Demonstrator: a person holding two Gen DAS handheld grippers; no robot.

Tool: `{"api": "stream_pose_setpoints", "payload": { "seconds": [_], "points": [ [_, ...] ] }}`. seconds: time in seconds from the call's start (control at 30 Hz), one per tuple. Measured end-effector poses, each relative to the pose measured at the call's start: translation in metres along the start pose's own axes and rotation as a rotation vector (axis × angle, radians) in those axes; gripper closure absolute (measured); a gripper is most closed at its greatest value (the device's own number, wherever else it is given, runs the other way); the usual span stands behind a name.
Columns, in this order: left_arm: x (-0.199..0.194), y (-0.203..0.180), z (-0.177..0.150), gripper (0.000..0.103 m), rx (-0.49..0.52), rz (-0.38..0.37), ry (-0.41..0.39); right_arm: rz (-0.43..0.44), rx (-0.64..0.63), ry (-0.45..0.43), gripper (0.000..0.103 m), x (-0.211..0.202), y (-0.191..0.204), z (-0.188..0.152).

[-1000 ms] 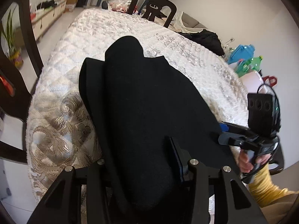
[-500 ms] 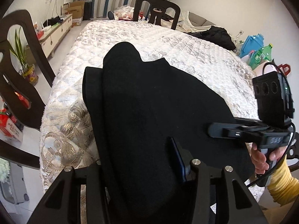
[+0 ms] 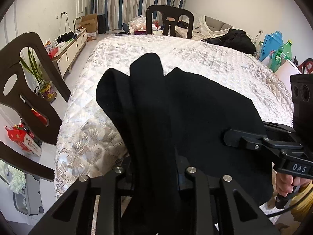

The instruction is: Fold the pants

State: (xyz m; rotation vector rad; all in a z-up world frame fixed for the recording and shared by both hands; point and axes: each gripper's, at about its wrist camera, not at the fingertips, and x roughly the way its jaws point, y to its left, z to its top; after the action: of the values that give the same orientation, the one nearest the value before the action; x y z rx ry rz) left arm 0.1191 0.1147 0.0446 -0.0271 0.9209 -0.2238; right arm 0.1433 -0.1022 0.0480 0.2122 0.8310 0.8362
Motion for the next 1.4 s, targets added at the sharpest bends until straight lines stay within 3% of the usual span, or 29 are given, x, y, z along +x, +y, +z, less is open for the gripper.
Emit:
{"api": "stream_pose_setpoints", "payload": {
  "seconds": [0.8,1.4],
  "points": [
    [-0.005,-0.070,0.028,0.075,0.046,-0.073,-0.031,-0.076,0.022,-0.142,0.083,-0.070,-0.028,0.003],
    [0.022,-0.130,0.061,0.075,0.084,-0.137,-0.025,-0.171,0.070,-0.205,0.083,-0.109,-0.072,0.011]
  ]
}}
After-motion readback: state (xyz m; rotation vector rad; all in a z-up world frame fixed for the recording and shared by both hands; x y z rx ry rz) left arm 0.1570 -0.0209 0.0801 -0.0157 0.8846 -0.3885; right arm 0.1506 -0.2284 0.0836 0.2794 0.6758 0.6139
